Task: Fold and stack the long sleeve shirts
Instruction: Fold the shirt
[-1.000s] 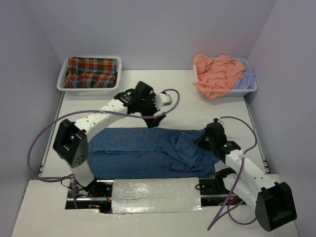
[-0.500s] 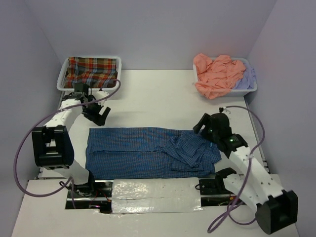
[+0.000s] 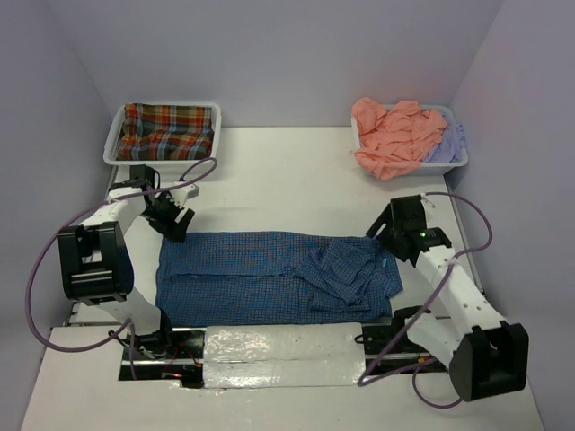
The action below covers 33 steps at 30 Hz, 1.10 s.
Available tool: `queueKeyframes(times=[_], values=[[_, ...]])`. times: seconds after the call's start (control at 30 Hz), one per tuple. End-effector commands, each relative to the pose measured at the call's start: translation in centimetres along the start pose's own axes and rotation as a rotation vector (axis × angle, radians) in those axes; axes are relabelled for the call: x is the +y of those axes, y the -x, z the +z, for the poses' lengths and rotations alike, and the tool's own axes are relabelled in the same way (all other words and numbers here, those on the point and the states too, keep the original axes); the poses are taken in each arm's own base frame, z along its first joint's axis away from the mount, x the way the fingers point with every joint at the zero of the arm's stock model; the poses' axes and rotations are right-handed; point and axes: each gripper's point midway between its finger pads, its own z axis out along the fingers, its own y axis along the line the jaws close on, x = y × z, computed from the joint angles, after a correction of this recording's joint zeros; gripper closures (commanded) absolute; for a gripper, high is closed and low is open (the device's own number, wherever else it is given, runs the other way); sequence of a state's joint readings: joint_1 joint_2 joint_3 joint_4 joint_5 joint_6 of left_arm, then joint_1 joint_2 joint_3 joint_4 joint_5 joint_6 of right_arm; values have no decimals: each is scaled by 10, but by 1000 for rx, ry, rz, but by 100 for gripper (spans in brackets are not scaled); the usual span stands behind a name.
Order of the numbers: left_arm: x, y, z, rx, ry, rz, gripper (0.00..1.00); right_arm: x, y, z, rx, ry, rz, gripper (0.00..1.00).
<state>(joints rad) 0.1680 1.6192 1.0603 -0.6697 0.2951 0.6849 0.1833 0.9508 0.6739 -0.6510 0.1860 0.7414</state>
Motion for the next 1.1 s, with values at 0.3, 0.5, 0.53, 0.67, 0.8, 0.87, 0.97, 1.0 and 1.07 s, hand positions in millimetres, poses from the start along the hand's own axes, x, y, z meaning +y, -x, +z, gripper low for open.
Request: queueKeyframes(times=[0.3,0.5,0.53,0.67,0.8,0.87,0.97,1.0,1.07], values=[[-13,-17,4,-17,-83,12,48,10,8,88,102,0,57,57],[-13,-30,2,-7,-90,-7,67,14,6,104,125,-1,34,84],[-14,-31,2,-6,-95,-6,71,17,7,106,125,3,24,89],[-26,-44,8,3,-140,-26,100,50,1,118,151,23,-145,100],[-33,-62,12,29,-157,-46,100,85,-12,123,144,-35,-322,100],[-33,-74,11,44,-153,-57,100,109,-6,123,114,-38,-366,100],[-30,-88,9,77,-130,-67,100,141,-8,130,120,-22,-421,100],[-28,-90,6,80,-115,-66,100,142,-14,139,139,-38,-432,100],[-28,-98,0,97,-106,-62,100,163,-7,147,132,-28,-440,100]])
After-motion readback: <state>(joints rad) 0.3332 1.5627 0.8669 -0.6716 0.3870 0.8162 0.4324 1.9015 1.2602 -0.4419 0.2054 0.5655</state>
